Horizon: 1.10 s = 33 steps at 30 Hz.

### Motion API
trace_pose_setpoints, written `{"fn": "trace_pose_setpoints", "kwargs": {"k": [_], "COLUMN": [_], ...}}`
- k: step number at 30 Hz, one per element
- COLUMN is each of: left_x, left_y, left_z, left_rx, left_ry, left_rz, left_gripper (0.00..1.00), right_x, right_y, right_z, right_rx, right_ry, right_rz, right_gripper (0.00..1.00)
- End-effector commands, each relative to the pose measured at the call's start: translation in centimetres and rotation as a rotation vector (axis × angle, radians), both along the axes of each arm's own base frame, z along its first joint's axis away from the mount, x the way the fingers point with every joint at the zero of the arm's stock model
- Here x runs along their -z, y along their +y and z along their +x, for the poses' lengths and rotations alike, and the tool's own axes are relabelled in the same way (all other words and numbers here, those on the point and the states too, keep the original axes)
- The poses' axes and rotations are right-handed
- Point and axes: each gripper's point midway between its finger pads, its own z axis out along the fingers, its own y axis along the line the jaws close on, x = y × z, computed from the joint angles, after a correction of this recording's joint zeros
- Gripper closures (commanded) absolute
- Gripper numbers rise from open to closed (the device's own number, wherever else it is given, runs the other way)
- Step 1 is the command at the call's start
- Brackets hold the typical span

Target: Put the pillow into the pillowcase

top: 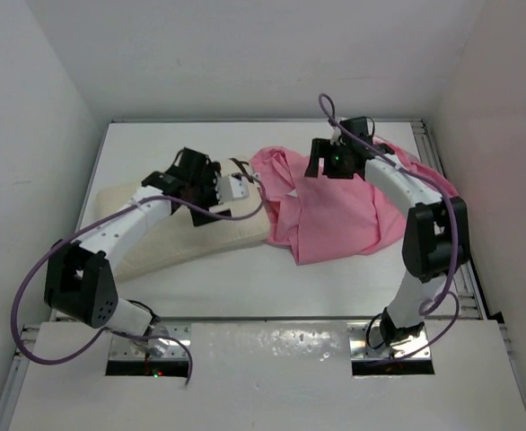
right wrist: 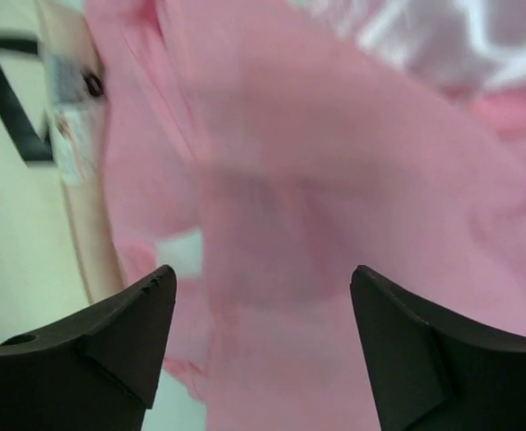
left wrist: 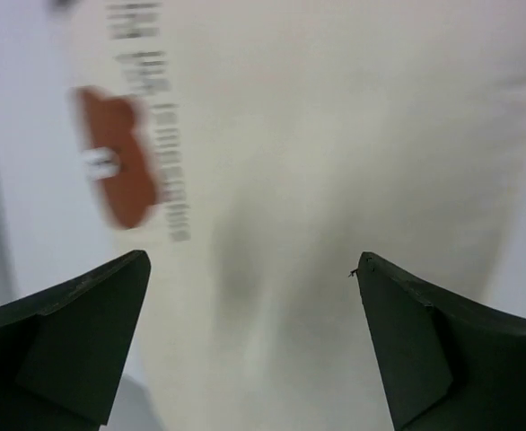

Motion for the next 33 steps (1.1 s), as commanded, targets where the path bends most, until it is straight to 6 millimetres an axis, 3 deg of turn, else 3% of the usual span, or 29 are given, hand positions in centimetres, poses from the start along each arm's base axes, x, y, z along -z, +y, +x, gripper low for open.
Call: {"fn": "trace_pose_setpoints", "kwargs": {"k": [1,3,4,5,6,7,8,9,10,11,12,13,15,17,20,22,23,25,26,28,29,32,33], "left_x": [-5.4,-6.0,-5.5,-4.2,-4.3,-3.3,-0.6,-1.0,0.0,2.4,2.3,4.0,5.5,7.9,11.1,13.0,13.4,14.3,14.4,13.5,12.7,8.0,5.7], "left_y": [2.0,4.0,4.7,4.6,4.9,4.8,4.6,4.3,4.2,4.4,4.4,4.7,4.9,5.6,5.6,5.0,4.7,4.2,4.0,4.1,3.9,3.8,3.9], "left_z": [6.4,8.9,10.6,10.7,11.7,12.1,12.5,13.2,13.6,13.9,14.7,15.0,15.2,14.8,12.7,10.5,9.7,8.4,8.3,8.5,8.9,11.1,11.5], "left_rx": [-0.086,-0.139,-0.176,-0.18,-0.206,-0.229,-0.239,-0.242,-0.264,-0.281,-0.292,-0.299,-0.289,-0.276,-0.23,-0.208,-0.207,-0.217,-0.259,-0.28,-0.296,-0.322,-0.321], "left_ry": [-0.215,-0.238,-0.235,-0.2,-0.194,-0.154,-0.075,-0.058,-0.029,0.027,0.023,0.059,0.075,0.111,0.192,0.257,0.279,0.319,0.328,0.329,0.321,0.24,0.197], "left_rz": [-0.02,-0.019,-0.041,-0.041,-0.049,-0.06,-0.049,-0.056,-0.056,-0.039,-0.042,-0.044,-0.049,-0.024,0.035,0.059,0.059,0.041,0.022,-0.008,-0.026,-0.091,-0.107], "left_gripper": [0.0,0.0,0.0,0.0,0.0,0.0,0.0,0.0,0.0,0.0,0.0,0.0,0.0,0.0,0.01,0.13,0.45,0.86,1.0,1.0,1.0,1.0,1.0], "right_x": [-2.4,-2.6,-1.6,-0.8,-0.4,0.8,1.2,1.5,2.9,3.1,3.7,5.6,6.0,6.8,6.3,5.6,4.9,4.4,4.1,3.0,2.1,0.8,-0.5], "right_y": [2.3,3.4,3.7,4.0,4.2,4.5,4.8,5.2,5.5,5.9,6.2,6.4,6.9,7.0,6.5,6.1,5.9,5.5,5.3,4.8,4.6,3.9,3.8], "right_z": [4.3,5.8,6.8,7.0,7.5,7.9,8.4,8.7,8.9,9.3,9.5,9.1,9.5,9.4,9.5,9.5,9.5,9.2,9.0,8.6,8.5,8.4,8.4], "right_rx": [-0.045,-0.034,-0.009,-0.001,0.012,0.031,0.037,0.043,0.038,0.033,0.03,0.022,0.014,0.011,0.021,0.024,0.019,0.023,0.023,0.032,0.03,0.043,0.041], "right_ry": [-0.115,-0.146,-0.14,-0.13,-0.131,-0.114,-0.122,-0.122,-0.102,-0.102,-0.09,-0.041,-0.03,-0.012,-0.033,-0.046,-0.059,-0.058,-0.06,-0.077,-0.097,-0.121,-0.138], "right_rz": [0.018,0.008,0.008,0.011,0.018,0.027,0.037,0.049,0.047,0.052,0.053,0.036,0.031,0.025,-0.002,-0.021,-0.028,-0.046,-0.055,-0.068,-0.073,-0.099,-0.102], "right_gripper": [0.24,0.27,0.29,0.3,0.3,0.32,0.33,0.33,0.35,0.36,0.38,0.44,0.51,0.66,0.89,0.94,0.95,0.94,0.91,0.91,0.98,1.0,1.0]}}
